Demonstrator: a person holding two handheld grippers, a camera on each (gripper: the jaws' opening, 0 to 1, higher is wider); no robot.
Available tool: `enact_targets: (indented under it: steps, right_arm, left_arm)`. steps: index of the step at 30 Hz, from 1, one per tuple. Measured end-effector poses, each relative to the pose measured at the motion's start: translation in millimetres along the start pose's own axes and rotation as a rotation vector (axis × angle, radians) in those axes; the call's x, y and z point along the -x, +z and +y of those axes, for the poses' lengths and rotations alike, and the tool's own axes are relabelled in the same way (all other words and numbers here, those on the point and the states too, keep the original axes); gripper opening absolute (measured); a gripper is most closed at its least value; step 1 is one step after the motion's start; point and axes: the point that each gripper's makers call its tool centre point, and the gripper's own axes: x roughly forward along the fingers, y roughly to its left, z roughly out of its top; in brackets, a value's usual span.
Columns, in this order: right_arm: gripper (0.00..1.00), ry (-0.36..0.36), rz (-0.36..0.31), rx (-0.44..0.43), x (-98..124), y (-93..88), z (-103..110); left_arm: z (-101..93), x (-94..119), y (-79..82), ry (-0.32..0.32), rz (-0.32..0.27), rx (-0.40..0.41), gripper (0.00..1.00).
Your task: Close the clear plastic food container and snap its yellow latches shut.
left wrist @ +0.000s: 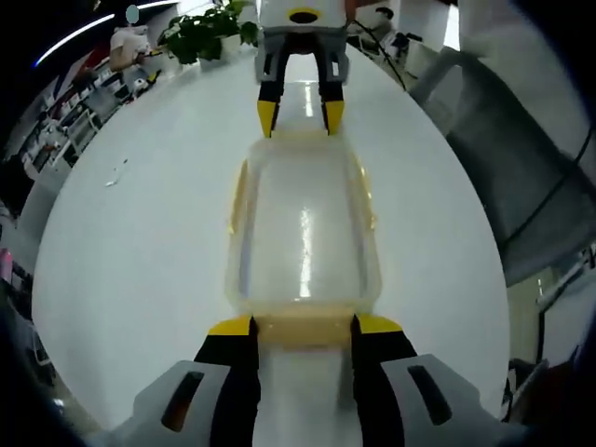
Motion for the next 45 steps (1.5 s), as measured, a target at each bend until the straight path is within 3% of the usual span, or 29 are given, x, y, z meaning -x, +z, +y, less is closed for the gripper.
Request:
enact_targets:
  steps: [11,26,37,45]
  right_arm:
    - [0.36,-0.004,-0.007,0.042,29.8,15.7,5.5]
    - [0.36,-0.013,-0.018,0.055,60.6,21.8,22.9]
    - [0.36,0.001,-0.027,0.052,90.6,22.3,24.6]
    - [0.36,-0.014,-0.027,0.049,107.8,12.9,22.6]
  left_arm:
    - [-8.3,21.4,16.1,0.018,0.000,0.002,0.36]
    - [-27.2,40.8,41.3,0.039,0.014,-0.003,0.36]
    - [-29.6,55.6,66.6,0.041,0.022,-0.003,0.36]
    - [-26.7,57.4,86.5,0.048,0.027,-0.011,0.36]
